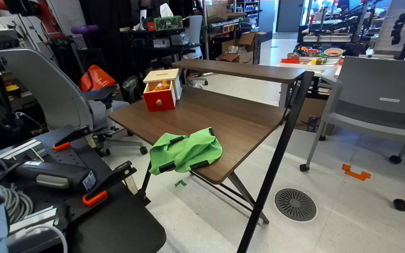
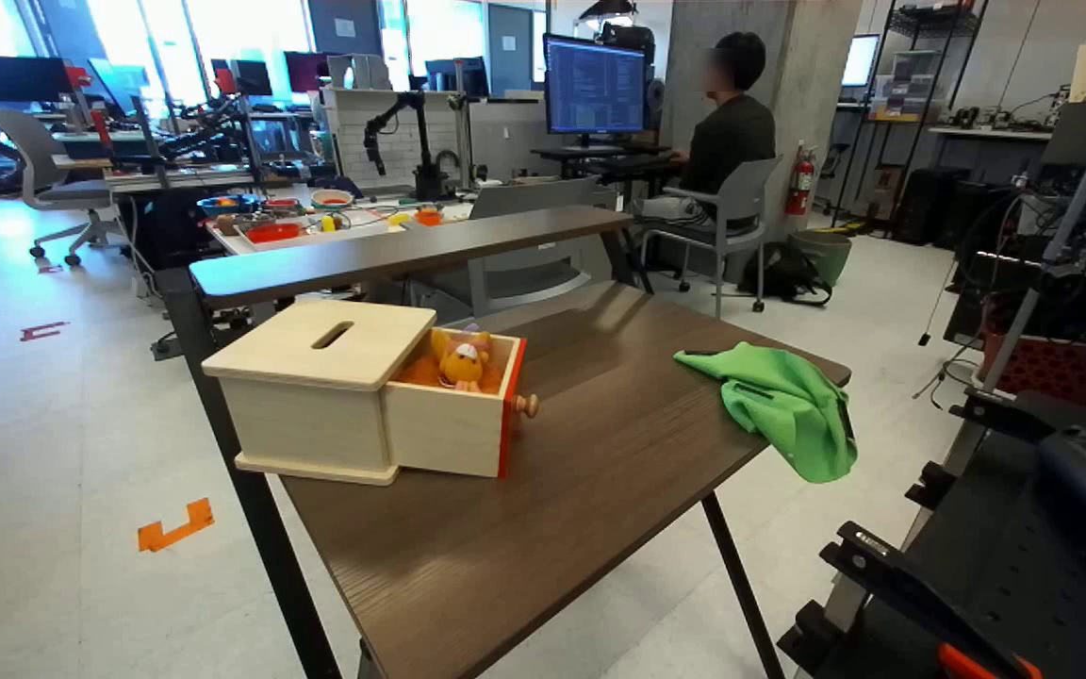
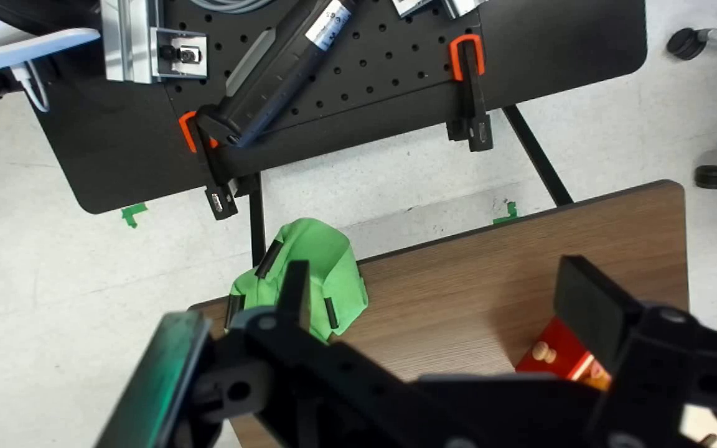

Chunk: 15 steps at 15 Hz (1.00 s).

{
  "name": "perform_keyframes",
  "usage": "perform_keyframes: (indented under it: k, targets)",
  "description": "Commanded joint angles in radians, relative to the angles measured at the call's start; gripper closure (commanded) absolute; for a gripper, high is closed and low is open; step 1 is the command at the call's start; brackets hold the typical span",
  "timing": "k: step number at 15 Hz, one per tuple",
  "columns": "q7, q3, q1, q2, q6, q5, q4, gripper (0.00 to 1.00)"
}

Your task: Remove the toy from the drawer and put it on the table

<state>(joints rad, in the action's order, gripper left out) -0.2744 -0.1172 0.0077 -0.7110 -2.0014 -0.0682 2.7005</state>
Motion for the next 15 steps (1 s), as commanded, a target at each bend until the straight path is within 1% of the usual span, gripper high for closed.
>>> perform_keyframes:
  k: [1,7,9,11,14,15]
  targets:
    - [0.001,0.0,-0.001,0.0,0.002,0.0,-0.002,0.0]
    - [0.001,0.0,-0.001,0.0,0.002,0.0,-0.002,0.0]
    - [-0.034,-0.02,-0.008,0.056,-0.052,-0.003,-0.012,0.0]
    - [-0.083,-0.043,-0.007,0.132,-0.166,-0.014,-0.023,0.0]
    - [-0.18,-0.09,-0.005,0.297,-0.369,-0.021,-0.067,0.0]
    - [-0.223,-0.111,-0.009,0.371,-0.436,-0.013,-0.094,0.0]
